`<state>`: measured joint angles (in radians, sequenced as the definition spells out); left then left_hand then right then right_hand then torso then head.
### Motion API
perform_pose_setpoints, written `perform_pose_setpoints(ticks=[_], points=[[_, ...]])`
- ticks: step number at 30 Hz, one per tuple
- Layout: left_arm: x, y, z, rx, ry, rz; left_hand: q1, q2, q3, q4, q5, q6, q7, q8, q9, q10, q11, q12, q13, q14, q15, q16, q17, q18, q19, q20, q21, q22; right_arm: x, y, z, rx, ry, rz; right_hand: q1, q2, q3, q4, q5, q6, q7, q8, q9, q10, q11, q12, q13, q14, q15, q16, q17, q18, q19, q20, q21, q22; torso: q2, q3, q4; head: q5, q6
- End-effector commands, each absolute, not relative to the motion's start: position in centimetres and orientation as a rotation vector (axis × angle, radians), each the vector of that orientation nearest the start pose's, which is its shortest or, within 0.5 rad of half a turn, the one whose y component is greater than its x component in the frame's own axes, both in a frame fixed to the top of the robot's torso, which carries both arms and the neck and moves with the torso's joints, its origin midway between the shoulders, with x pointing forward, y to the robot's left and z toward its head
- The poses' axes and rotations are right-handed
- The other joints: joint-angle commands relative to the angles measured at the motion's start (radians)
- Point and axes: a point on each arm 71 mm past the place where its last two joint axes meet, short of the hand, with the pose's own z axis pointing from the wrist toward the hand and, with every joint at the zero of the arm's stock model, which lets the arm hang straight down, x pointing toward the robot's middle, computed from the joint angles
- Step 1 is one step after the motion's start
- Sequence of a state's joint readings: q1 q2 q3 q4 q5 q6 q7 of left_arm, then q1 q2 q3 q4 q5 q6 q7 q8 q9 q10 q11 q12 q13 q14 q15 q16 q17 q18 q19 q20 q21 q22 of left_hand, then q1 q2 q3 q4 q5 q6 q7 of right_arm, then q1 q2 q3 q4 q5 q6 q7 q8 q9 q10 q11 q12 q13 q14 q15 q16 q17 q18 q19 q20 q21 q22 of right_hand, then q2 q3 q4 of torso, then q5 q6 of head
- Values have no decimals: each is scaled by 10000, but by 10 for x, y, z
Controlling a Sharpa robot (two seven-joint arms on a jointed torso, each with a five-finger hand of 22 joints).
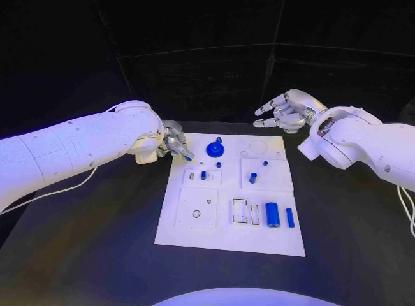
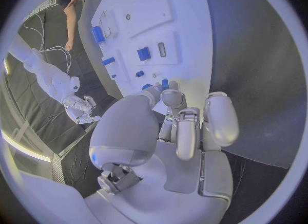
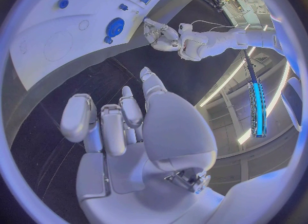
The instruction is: Assemble the parts on the task board
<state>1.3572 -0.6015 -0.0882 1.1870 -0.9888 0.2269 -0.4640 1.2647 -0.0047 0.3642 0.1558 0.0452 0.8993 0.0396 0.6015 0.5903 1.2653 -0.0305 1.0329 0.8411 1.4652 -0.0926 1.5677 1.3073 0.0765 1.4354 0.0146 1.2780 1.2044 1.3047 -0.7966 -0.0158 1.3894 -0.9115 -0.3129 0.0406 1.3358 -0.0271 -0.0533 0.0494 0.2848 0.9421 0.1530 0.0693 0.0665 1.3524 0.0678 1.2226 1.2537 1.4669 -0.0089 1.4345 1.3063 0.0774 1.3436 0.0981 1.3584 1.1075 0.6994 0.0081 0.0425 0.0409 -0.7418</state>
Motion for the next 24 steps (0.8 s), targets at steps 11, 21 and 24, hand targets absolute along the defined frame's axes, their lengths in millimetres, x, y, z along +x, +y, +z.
perform_pose_setpoints(ticks=[11, 21, 24], points=[[524, 186, -193, -1585, 22485, -4213, -323, -199, 1701, -1210, 26, 52, -2, 143, 38, 114, -28, 28, 16, 1056, 12, 31, 2635, 53, 40, 27, -53, 32, 531, -219, -130, 2892, 16126, 9345, -28, 60, -39, 4, 29, 38, 17, 38, 12, -34, -21, -20, 1, 481, -28, -33, 14, 155, -39, -24, -51, -17, 8, -7, -13, 63, -43], [516, 184, -205, -1304, 22627, -4025, -415, -275, 1857, -1243, 26, 64, -11, 185, 55, 132, -34, 43, 30, 1056, 7, 31, 2635, 56, 40, 24, -63, 30, 531, -219, -131, 2890, 16131, 9340, -28, 60, -39, 4, 29, 38, 17, 38, 12, -34, -21, -20, 1, 481, -28, -33, 14, 155, -39, -24, -51, -17, 25, 2, -44, 90, -64], [515, 184, -206, -1287, 22683, -3961, -422, -283, 1868, -1246, 26, 66, -12, 189, 57, 133, -35, 43, 30, 1056, 7, 31, 2635, 56, 41, 24, -63, 30, 531, -219, -131, 2885, 16133, 9347, -28, 60, -39, 4, 29, 38, 17, 38, 12, -34, -21, -20, 1, 481, -28, -33, 14, 155, -39, -24, -51, -17, 25, 8, -49, 90, -73]])
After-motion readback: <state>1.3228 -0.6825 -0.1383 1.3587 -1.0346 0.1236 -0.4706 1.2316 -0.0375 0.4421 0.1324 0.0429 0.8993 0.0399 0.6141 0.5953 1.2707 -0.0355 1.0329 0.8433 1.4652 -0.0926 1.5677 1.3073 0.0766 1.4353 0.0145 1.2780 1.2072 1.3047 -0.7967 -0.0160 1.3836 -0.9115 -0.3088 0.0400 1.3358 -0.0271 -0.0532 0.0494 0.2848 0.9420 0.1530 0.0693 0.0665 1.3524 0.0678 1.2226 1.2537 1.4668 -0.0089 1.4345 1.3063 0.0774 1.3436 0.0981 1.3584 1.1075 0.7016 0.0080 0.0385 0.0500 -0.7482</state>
